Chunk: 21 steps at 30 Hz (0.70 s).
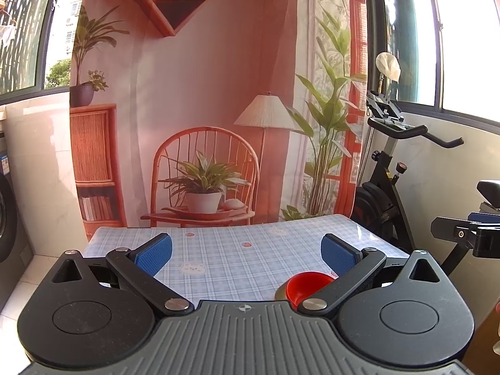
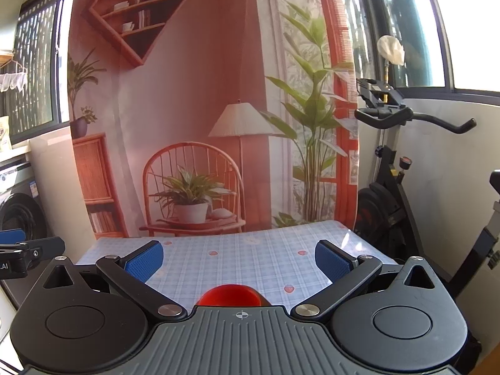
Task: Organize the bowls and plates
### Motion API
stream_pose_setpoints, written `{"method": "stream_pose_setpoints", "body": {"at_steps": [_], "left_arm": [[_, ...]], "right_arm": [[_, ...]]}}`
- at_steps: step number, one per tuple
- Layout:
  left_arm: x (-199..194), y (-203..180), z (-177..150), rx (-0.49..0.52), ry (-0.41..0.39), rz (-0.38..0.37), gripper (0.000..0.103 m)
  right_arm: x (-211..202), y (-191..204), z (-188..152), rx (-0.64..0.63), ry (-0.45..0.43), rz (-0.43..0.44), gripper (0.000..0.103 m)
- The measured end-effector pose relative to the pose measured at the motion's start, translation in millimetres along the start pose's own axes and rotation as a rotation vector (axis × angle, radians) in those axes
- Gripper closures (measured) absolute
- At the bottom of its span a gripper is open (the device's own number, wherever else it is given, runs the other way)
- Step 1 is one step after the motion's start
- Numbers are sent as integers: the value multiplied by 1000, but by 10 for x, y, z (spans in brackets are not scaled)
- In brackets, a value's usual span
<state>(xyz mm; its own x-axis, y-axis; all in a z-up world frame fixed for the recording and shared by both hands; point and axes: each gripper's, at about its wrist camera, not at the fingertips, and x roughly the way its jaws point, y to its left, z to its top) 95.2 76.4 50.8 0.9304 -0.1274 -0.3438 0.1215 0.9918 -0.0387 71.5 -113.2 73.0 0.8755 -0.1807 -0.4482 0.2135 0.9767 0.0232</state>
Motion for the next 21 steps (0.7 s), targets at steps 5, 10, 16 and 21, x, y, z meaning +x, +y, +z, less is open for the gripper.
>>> {"method": "stream_pose_setpoints", "body": {"at_steps": [5,10,16,21], "left_arm": [[-39,-9,-2,6,-8,7,1],[-73,15,12,-3,-19,22,1],[-72,16,22,-14,-13,29,1],[-72,4,26,-15,-12,29,1]], "right_arm": [[-24,11,5,-4,-7,-5,0],[-26,18,10,-6,-9,-16,0],[-34,23,16,-1,-13,-1,0],[-32,21,23,0,-13,0,0]]}}
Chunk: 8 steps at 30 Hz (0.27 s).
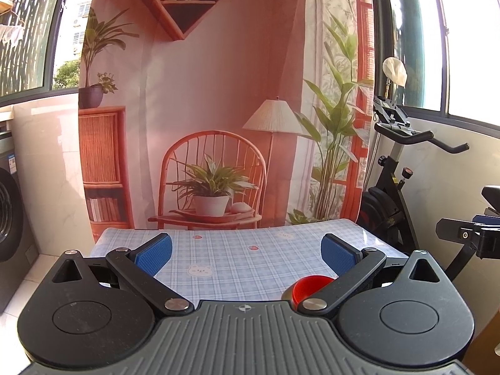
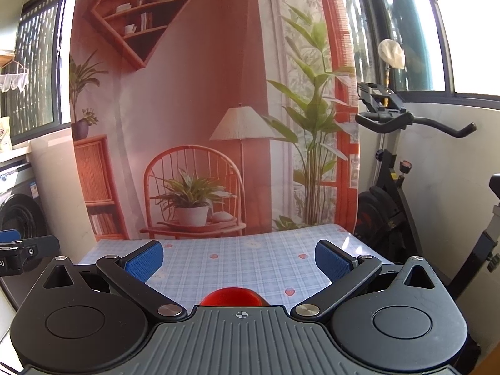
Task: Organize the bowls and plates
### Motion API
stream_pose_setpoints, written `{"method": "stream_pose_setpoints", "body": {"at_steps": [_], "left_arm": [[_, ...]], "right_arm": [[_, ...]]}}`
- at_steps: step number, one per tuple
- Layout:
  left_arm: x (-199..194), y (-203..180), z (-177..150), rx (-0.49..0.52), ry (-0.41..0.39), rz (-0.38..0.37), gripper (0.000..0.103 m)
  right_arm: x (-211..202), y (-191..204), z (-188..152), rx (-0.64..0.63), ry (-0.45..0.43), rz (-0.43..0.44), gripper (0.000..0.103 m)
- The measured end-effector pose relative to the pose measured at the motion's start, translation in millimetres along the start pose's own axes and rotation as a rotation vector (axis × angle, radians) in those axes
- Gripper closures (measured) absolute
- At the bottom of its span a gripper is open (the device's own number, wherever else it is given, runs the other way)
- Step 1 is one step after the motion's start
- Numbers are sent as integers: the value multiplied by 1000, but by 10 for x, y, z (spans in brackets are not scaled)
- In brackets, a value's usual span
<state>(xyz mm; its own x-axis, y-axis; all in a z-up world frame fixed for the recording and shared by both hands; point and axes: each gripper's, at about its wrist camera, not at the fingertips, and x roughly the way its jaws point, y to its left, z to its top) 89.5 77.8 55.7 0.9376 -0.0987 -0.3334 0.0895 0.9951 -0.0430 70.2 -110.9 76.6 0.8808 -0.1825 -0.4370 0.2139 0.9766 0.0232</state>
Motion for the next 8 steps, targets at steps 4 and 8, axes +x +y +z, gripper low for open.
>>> {"method": "stream_pose_setpoints", "body": {"at_steps": [4,8], "left_arm": [[-14,6,2,-4,-3,-8,1],[-24,-8,2,2,-8,-17,1]], "right_arm": [[-6,-20,7,4,-4,-2,0],[-11,-17,-2,5,-4,-2,0]]}}
